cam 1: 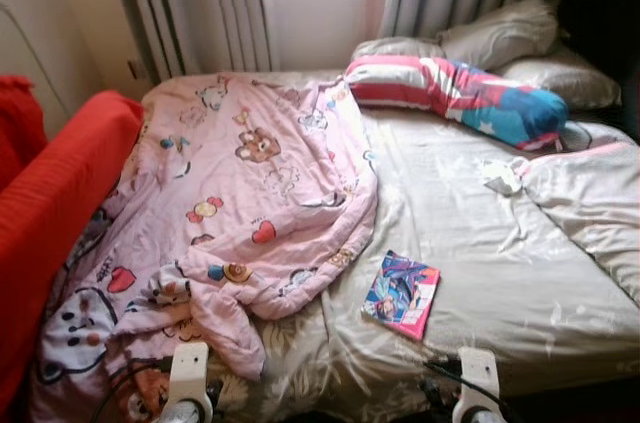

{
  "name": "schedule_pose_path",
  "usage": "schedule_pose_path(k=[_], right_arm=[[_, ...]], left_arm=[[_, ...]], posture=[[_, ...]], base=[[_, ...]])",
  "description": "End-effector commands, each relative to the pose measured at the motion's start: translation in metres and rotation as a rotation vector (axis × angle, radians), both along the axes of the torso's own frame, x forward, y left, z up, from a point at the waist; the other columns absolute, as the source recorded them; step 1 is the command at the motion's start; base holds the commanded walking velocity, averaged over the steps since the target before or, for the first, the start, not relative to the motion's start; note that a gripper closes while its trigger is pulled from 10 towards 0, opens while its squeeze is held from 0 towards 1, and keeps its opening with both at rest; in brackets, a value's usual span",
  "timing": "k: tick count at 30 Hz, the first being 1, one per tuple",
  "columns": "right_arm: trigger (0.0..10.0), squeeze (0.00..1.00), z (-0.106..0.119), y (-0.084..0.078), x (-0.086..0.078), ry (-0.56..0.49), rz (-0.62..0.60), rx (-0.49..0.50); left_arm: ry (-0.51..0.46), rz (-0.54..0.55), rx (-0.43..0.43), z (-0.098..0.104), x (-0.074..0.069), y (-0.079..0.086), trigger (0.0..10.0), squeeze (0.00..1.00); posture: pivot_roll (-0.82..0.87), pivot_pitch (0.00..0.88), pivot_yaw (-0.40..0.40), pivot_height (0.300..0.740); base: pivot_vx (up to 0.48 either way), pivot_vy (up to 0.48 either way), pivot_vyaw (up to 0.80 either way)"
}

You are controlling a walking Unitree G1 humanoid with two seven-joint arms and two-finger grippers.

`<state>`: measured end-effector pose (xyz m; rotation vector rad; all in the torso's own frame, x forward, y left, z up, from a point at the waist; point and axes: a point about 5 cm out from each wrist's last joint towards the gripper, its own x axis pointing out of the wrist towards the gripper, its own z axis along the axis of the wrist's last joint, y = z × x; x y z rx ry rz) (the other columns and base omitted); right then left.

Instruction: Clean up the room

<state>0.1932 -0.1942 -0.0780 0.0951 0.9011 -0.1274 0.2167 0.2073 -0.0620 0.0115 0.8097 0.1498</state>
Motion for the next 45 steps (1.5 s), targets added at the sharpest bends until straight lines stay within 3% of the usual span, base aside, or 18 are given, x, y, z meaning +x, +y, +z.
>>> schedule_pose_path(k=[1, 20, 45], right_arm=[[10.0, 0.0, 0.0032, -0.001, 0.0058, -0.016, 0.001, -0.003], [10.0, 0.0, 0.0039, -0.0018, 0.007, -0.016, 0.011, -0.008], [10.0, 0.0, 0.0047, -0.0027, 0.0081, -0.02, 0.01, -0.009]], left_arm=[[0.013, -0.008, 0.0, -0.0012, -0.0009, -0.0016, 10.0, 0.0], [0.019, -0.023, 0.009, -0.002, -0.0012, -0.0048, 10.0, 0.0], [0.019, -0.016, 0.006, -0.0022, -0.0015, -0.0051, 10.0, 0.0]], posture=[[-0.02, 0.0, 0.008, 0.74], [-0.01, 0.0, -0.001, 0.74], [0.0, 0.0, -0.007, 0.74]], base=[[0.0, 0.0, 0.0], [0.0, -0.202, 0.0], [0.0, -0.361, 0.0]])
